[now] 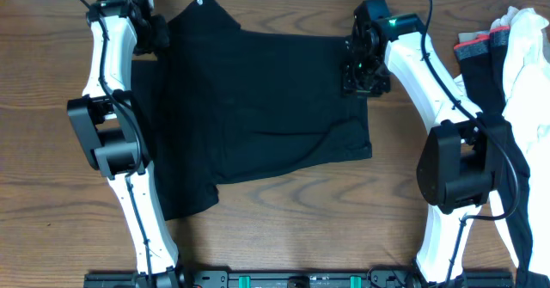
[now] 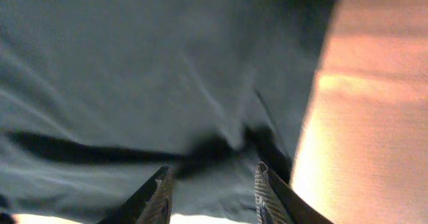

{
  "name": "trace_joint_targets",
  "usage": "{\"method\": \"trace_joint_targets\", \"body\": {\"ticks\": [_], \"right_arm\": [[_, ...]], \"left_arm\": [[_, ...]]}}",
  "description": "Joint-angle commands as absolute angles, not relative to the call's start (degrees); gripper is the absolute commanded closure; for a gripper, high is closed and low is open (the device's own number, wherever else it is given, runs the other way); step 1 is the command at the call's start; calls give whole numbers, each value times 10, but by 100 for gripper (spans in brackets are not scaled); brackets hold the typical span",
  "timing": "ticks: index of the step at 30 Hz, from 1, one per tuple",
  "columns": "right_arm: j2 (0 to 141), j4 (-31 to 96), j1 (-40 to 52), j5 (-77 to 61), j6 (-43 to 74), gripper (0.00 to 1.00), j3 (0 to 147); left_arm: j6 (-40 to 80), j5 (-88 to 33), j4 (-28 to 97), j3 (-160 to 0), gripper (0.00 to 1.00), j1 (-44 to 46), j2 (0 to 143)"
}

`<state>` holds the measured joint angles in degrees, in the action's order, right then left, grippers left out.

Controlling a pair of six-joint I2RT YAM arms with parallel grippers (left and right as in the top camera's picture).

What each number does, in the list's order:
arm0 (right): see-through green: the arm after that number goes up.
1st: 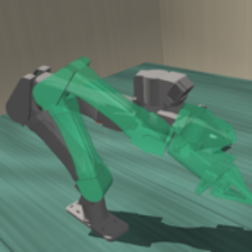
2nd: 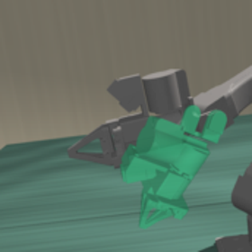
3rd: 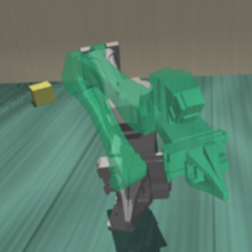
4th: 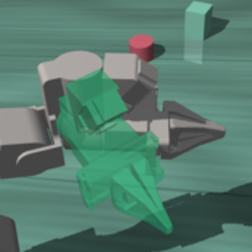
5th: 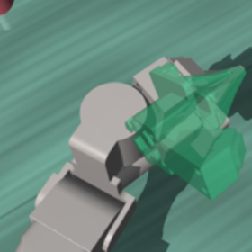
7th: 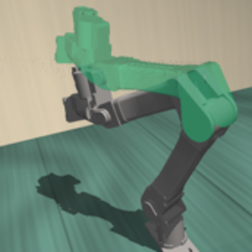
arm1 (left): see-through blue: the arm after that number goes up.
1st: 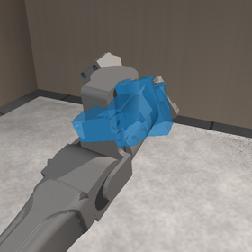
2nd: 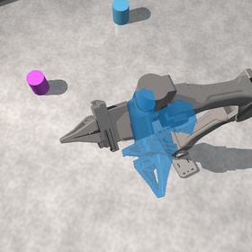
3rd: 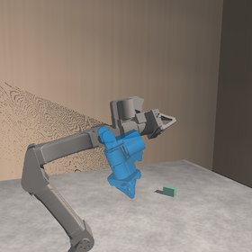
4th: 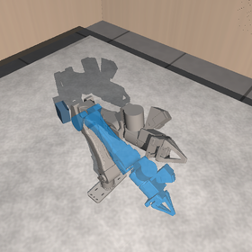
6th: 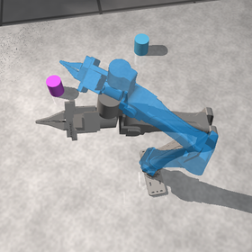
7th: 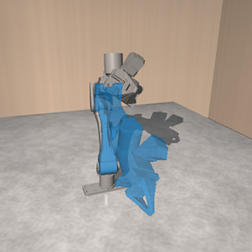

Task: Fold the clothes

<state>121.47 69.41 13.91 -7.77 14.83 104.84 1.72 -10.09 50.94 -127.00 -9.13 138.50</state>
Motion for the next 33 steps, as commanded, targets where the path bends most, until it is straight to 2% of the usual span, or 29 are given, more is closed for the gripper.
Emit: {"method": "trace_joint_targets", "body": {"ticks": [1,4,8,13,22,26,33], "right_arm": [[1218,716,127,-23,103,59,1049],[1219,754,117,-50,23,55,1042],[1219,781,115,-50,-25,51,1010],[1219,729,124,-78,-48,51,929],[1219,571,132,-109,4,57,808],[1215,563,133,-126,3,67,804],[1178,564,133,-121,-3,69,804]], "left_arm": [[-6,-79,545,-1285,53,-93,1306],[-30,-79,597,-1285,52,-93,1243],[-34,-79,639,-1285,45,-93,1162],[-34,-79,722,-1285,44,-93,1065],[-8,-79,816,-1285,44,-93,967],[-8,-79,843,-1285,44,-93,945],[-8,-79,895,-1284,44,-93,939]]}}
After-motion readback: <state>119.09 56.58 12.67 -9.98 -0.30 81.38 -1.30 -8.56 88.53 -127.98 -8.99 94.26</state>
